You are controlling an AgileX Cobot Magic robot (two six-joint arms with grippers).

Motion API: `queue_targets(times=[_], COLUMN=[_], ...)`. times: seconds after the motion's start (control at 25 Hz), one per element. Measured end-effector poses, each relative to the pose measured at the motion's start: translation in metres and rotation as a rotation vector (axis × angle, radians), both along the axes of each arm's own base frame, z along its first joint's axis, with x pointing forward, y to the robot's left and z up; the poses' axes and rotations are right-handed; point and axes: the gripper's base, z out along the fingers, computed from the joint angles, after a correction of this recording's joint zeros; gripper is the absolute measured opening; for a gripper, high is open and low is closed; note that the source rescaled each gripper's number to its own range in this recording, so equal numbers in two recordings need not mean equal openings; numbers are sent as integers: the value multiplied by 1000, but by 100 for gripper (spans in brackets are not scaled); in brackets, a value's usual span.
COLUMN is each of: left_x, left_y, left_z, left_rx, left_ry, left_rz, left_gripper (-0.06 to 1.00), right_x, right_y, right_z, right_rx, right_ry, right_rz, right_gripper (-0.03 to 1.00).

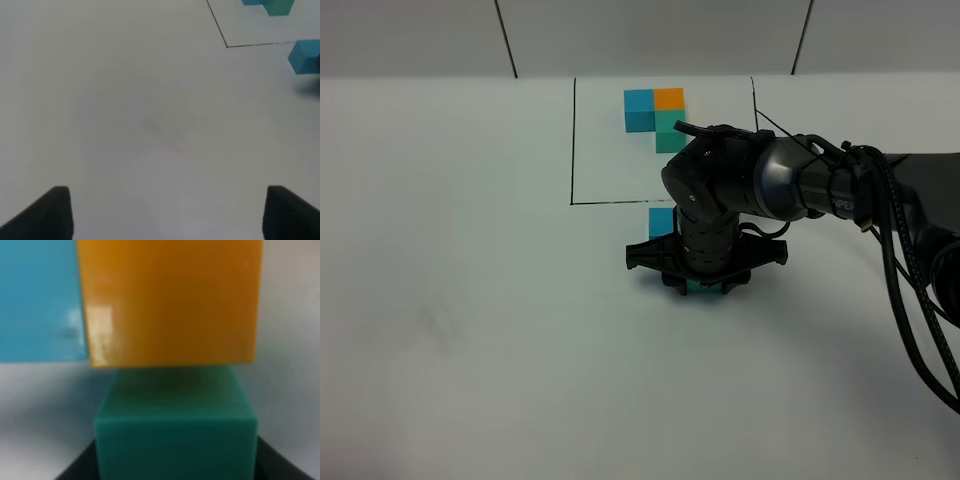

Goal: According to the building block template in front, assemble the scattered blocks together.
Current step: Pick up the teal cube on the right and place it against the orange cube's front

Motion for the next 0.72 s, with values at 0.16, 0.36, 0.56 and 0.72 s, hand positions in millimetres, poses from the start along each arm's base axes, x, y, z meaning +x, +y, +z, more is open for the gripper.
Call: queue_targets(times=[0.16,0.36,0.56,0.72], left_x=[0,0,0,0], left_y=[0,0,0,0], left_z=[0,0,0,0], left_rx=[0,0,0,0], left_ry=[0,0,0,0], left_rz=[0,0,0,0], left_gripper=[68,68,68,68], right_x=[0,1,1,1], right_y=[0,1,1,1], right_z=[0,0,0,0], right_rx=[1,6,10,10], right_ry=[-1,-7,-9,-9], right_rz=[0,1,1,1], right_gripper=[23,23,23,23])
